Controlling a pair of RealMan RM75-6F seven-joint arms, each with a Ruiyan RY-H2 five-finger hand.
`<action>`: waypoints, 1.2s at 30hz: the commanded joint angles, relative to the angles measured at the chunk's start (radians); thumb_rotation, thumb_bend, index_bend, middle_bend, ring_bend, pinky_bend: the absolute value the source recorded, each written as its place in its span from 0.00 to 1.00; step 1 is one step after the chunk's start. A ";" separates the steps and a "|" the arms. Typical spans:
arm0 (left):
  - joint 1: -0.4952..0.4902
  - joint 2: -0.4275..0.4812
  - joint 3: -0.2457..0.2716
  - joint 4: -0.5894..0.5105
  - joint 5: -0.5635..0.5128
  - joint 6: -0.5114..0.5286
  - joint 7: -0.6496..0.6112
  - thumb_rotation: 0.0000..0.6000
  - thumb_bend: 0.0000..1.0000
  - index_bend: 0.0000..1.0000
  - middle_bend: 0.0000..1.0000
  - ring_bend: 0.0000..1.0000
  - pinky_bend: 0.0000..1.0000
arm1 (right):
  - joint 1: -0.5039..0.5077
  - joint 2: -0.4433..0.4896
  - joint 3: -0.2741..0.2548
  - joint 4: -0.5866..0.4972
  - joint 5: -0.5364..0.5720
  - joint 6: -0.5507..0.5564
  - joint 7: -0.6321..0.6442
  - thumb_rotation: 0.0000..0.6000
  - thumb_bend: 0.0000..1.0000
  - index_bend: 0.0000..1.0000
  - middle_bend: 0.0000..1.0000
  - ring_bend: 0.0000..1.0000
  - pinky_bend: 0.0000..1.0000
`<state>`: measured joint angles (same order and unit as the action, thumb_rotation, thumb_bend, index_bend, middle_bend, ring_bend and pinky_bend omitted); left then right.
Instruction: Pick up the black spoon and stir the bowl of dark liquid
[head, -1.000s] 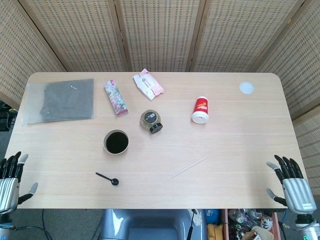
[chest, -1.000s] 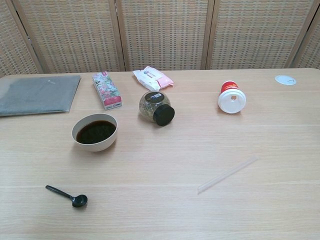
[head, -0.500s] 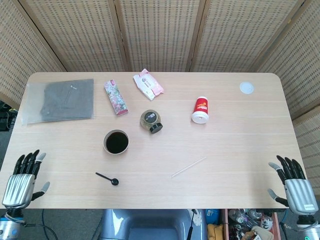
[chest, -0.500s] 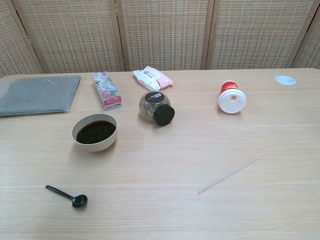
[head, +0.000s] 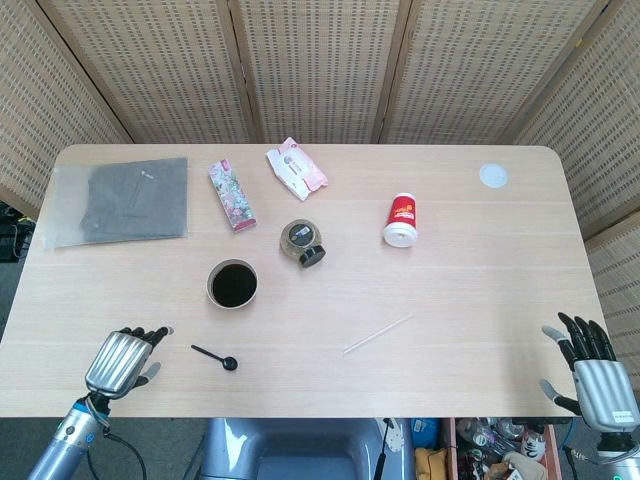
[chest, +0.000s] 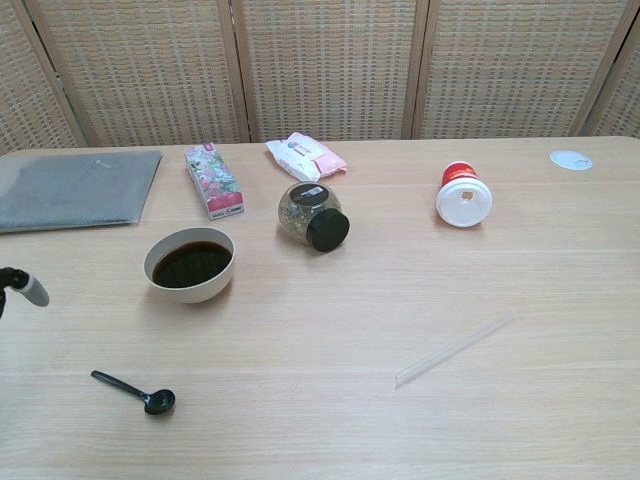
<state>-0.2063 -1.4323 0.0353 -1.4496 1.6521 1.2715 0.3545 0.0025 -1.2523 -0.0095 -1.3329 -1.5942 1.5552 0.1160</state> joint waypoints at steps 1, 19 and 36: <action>-0.029 -0.030 -0.011 0.022 -0.010 -0.036 0.019 1.00 0.30 0.41 0.73 0.63 0.68 | -0.001 0.000 0.001 0.001 0.002 -0.001 0.000 1.00 0.36 0.24 0.15 0.00 0.00; -0.110 -0.152 -0.041 0.149 -0.114 -0.153 0.036 1.00 0.30 0.48 0.77 0.67 0.69 | -0.010 0.000 0.004 0.011 0.020 -0.007 0.005 1.00 0.36 0.24 0.15 0.00 0.00; -0.130 -0.214 -0.036 0.210 -0.171 -0.177 0.008 1.00 0.30 0.52 0.78 0.67 0.69 | -0.017 0.002 0.003 0.013 0.025 -0.009 0.003 1.00 0.36 0.24 0.15 0.00 0.00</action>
<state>-0.3350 -1.6442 -0.0008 -1.2412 1.4829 1.0952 0.3636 -0.0141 -1.2501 -0.0062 -1.3201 -1.5688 1.5463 0.1191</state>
